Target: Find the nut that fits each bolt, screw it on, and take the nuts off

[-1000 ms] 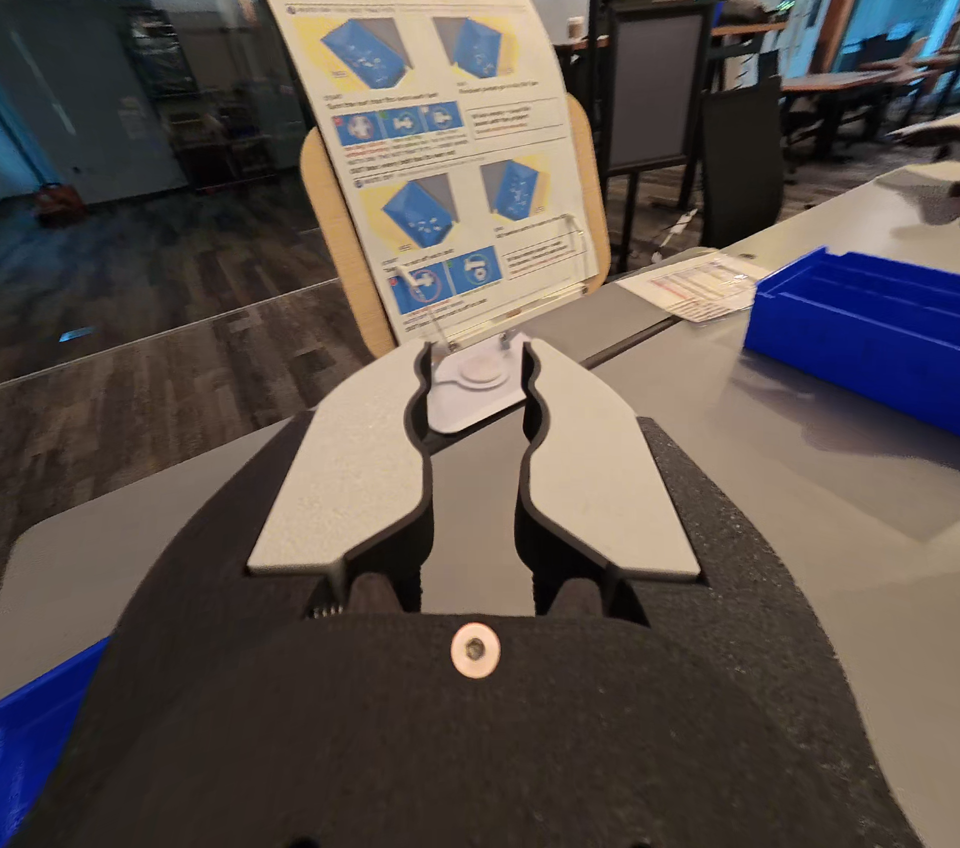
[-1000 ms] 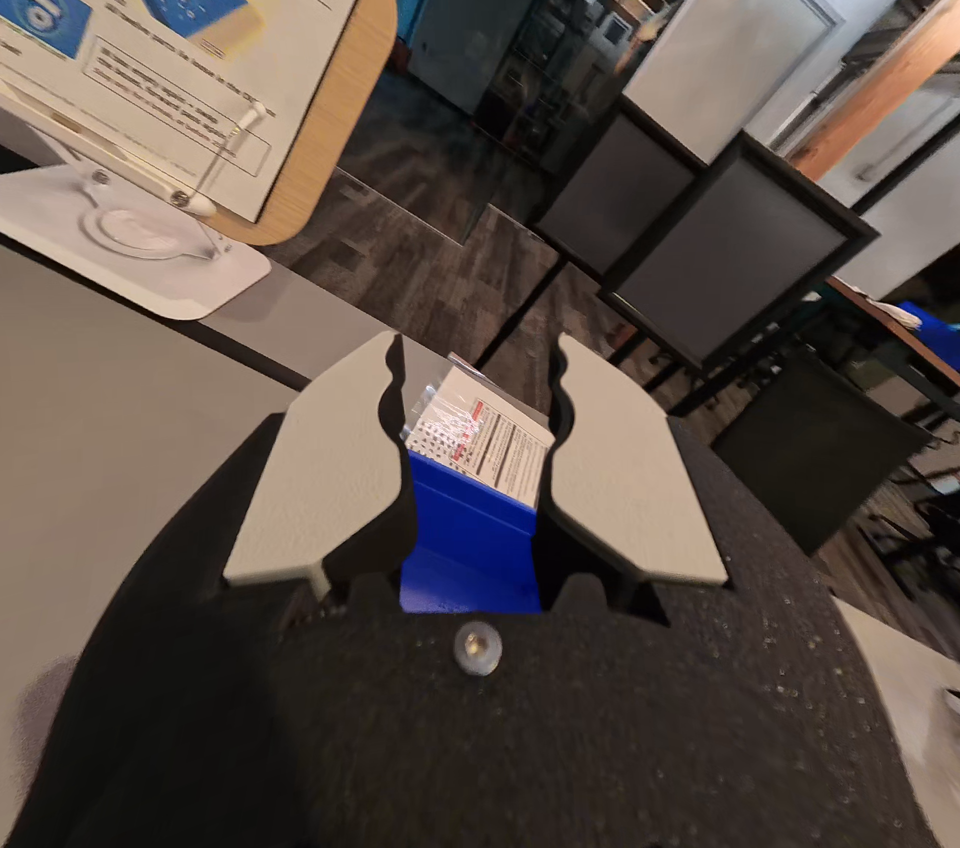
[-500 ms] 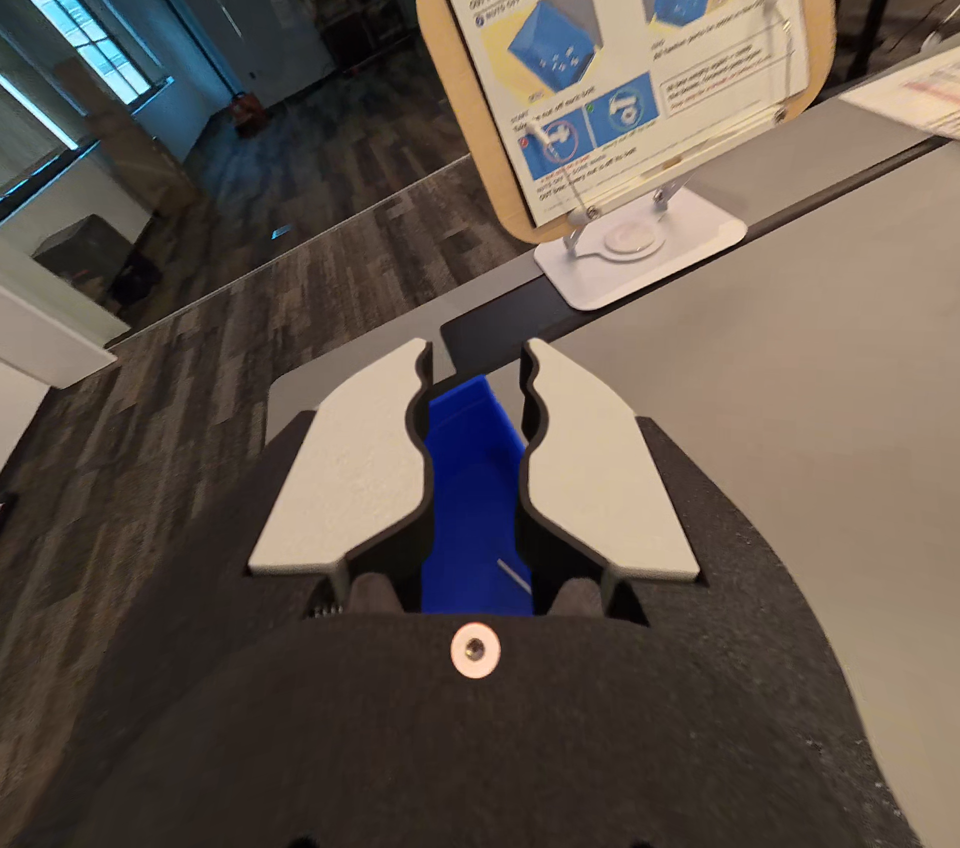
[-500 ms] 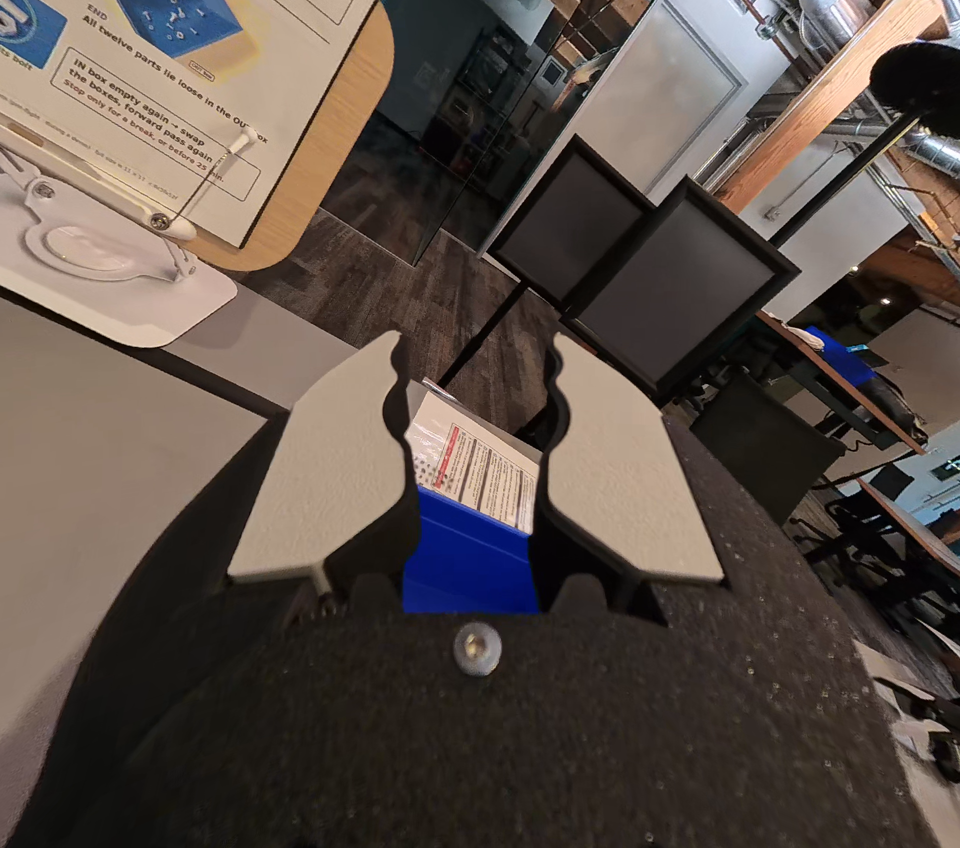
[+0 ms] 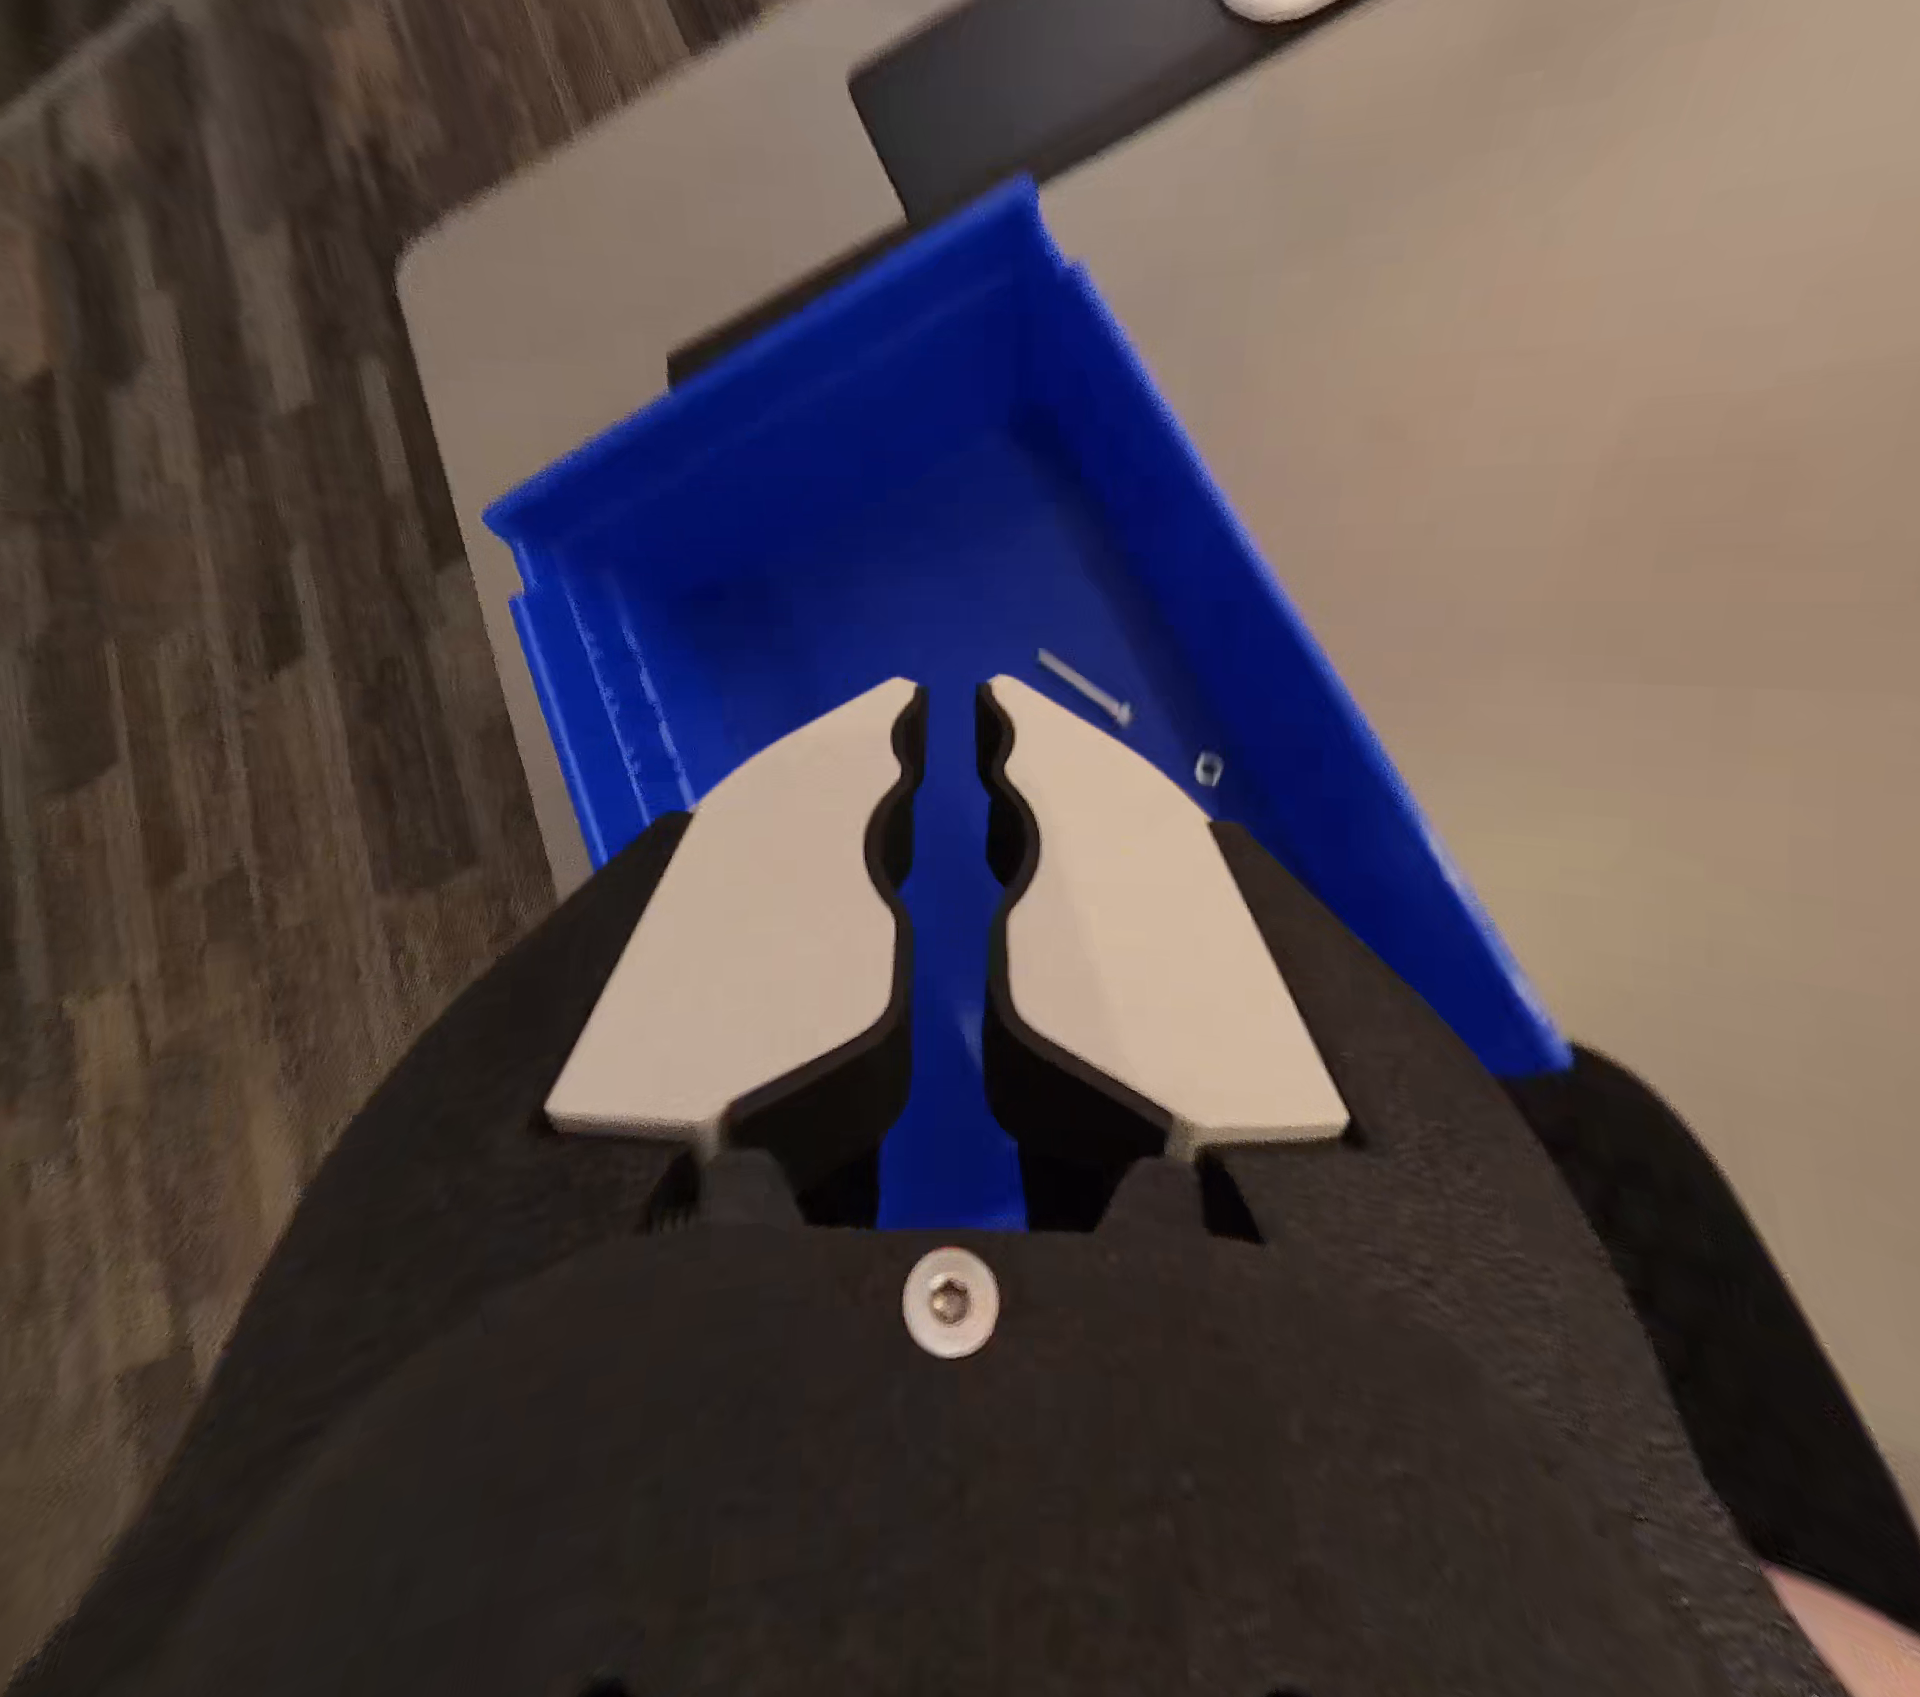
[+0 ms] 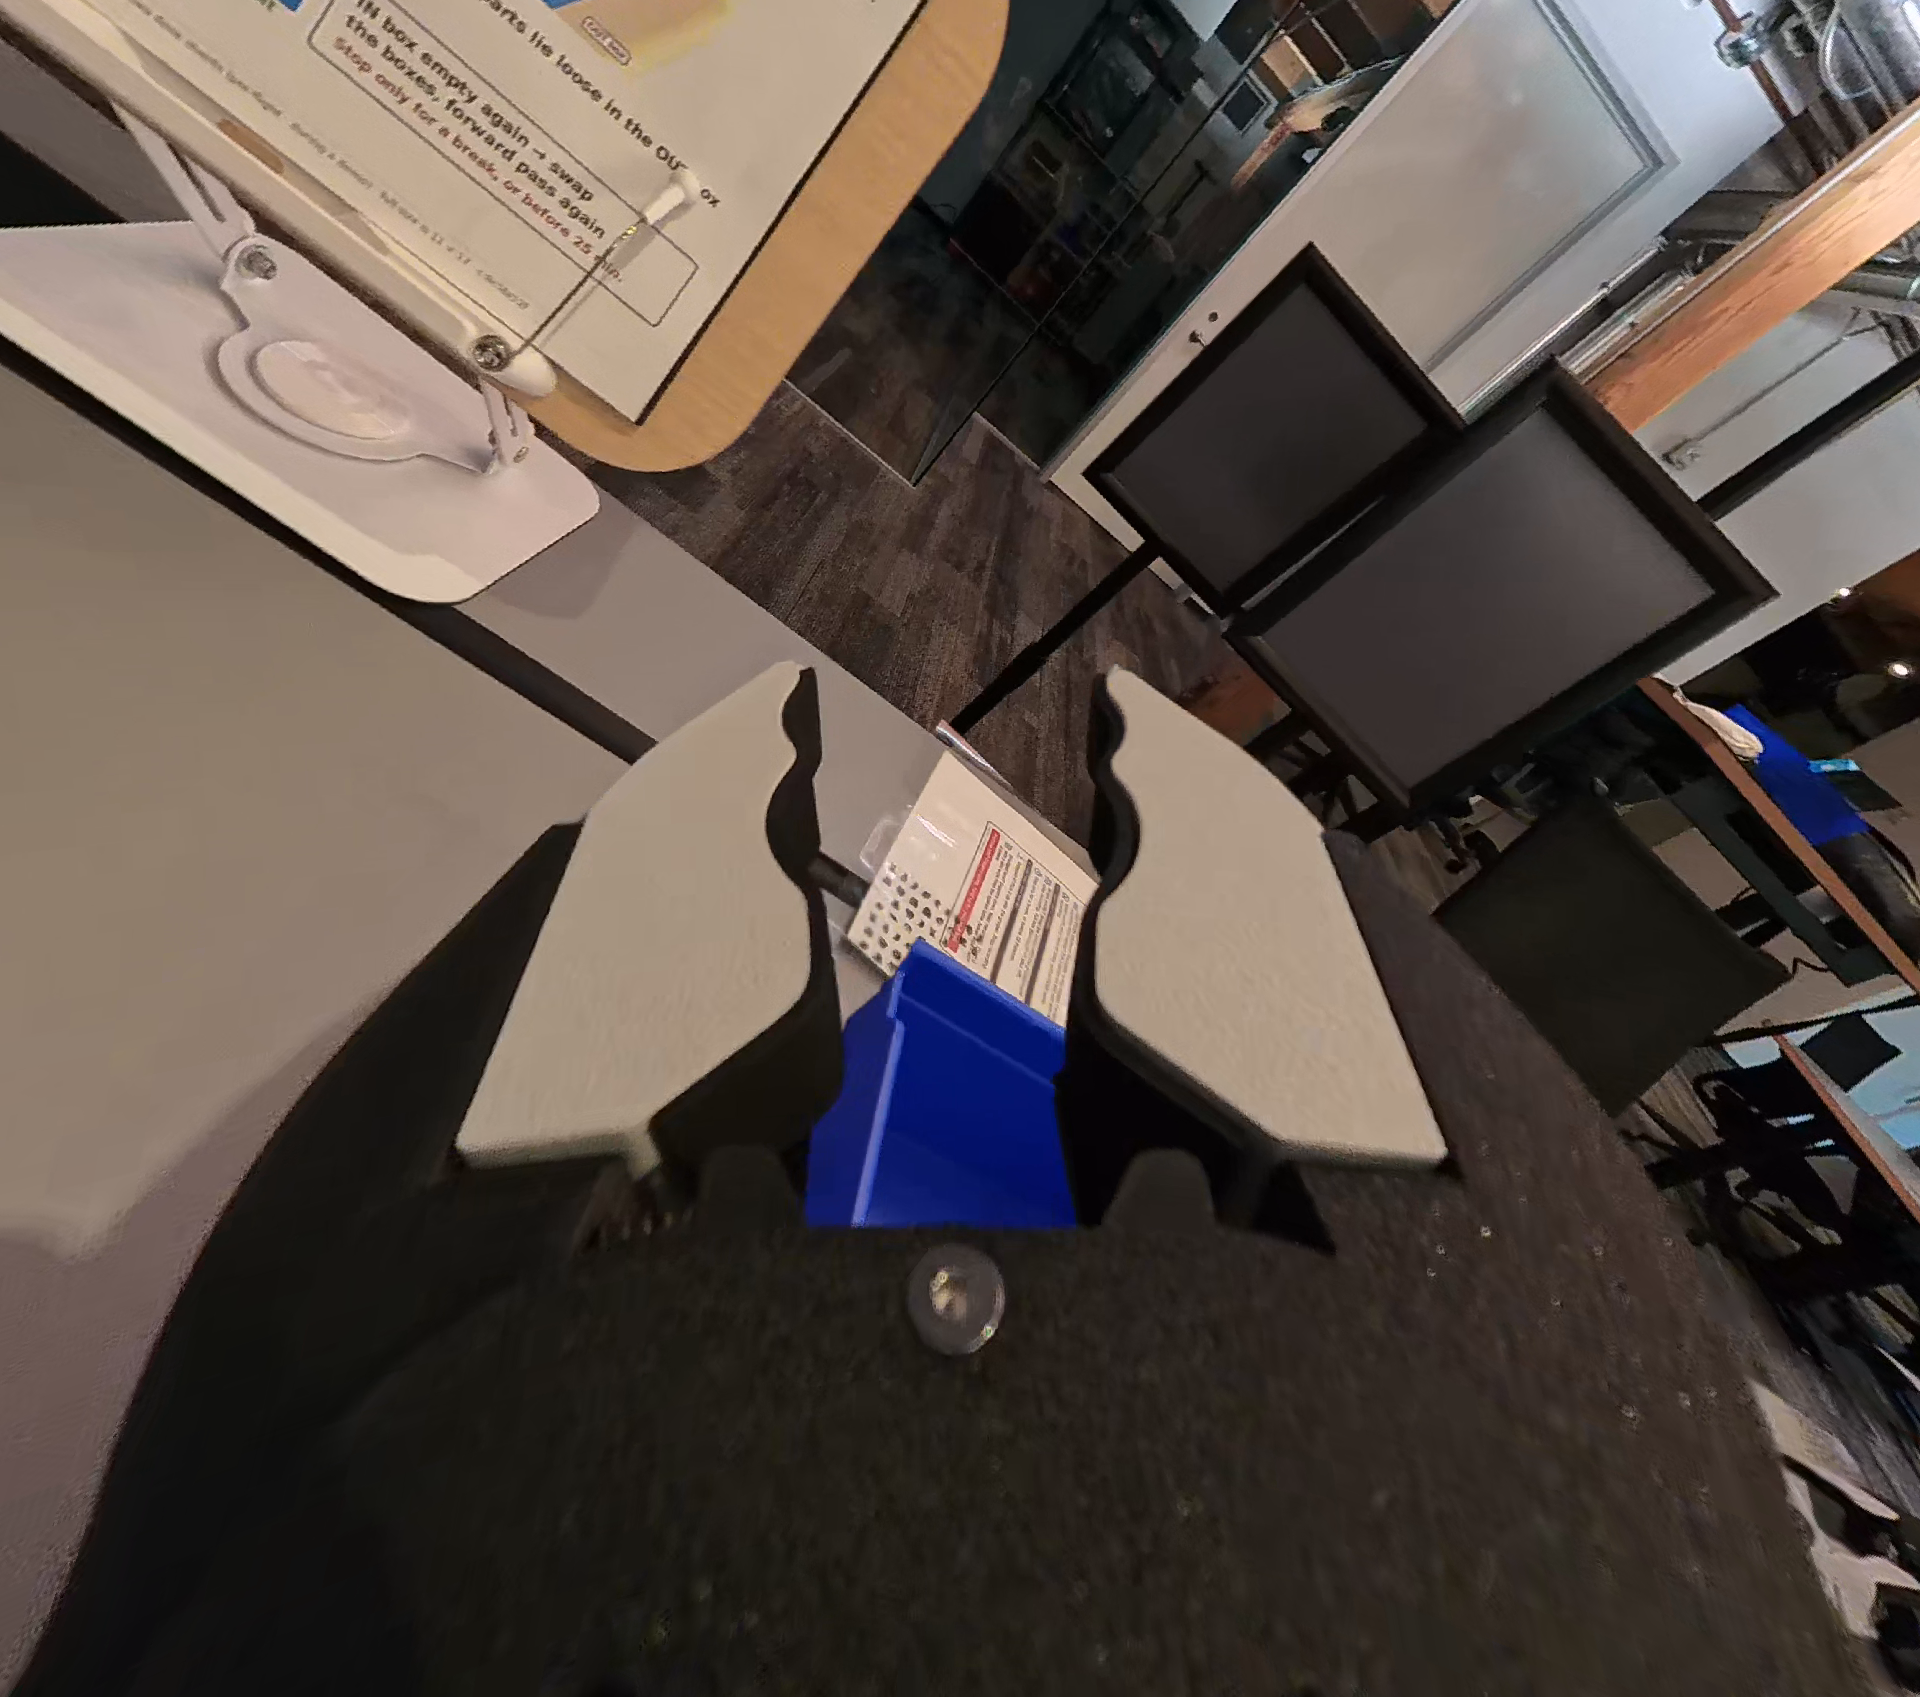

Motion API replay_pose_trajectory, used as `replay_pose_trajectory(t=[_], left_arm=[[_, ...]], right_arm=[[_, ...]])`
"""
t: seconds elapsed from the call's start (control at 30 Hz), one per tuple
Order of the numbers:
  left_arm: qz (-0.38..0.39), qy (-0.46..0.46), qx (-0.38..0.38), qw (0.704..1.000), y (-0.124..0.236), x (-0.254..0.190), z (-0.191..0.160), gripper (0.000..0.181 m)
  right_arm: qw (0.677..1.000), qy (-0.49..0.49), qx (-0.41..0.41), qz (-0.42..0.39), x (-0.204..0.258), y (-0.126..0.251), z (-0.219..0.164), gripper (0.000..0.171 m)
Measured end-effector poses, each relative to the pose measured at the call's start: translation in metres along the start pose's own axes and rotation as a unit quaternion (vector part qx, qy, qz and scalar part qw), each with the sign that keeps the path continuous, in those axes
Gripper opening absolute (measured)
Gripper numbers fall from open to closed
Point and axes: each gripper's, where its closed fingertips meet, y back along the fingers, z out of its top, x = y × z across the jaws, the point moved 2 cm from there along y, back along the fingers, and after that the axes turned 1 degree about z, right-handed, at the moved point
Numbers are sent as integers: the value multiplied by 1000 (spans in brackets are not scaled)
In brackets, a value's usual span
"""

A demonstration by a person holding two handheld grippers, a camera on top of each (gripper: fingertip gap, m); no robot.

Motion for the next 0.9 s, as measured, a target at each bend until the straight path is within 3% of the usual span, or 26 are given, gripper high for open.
replay_pose_trajectory(t=[0.13, 0.23, 0.37, 0.47, 0.6, 0.77, 0.9], left_arm=[[-24, -34, 55, 998, -16, -2, -19, 8], [-88, -53, 83, 991, -34, -18, -29, 5], [-96, -6, 158, 983, -71, -26, -35, 16], [-108, -2, 221, 969, -101, -38, -48, 6], [-101, 36, 289, 951, -132, -42, -67, 13], [-120, 115, 274, 947, -143, -51, -58, 21], [-93, 118, 298, 943, -146, -47, -64, 30]], right_arm=[[1000, 25, 3, 10, 13, -3, 2, 48], [999, 47, 13, 6, 19, -4, 1, 48], [999, 45, 9, 27, 31, -3, 5, 48], [997, 72, 15, 38, 42, -5, 6, 49], [993, 112, 31, 35, 52, -10, 0, 49], [990, 125, 42, 58, 64, -16, -6, 48], [987, 142, 46, 66, 71, -17, -7, 48]])
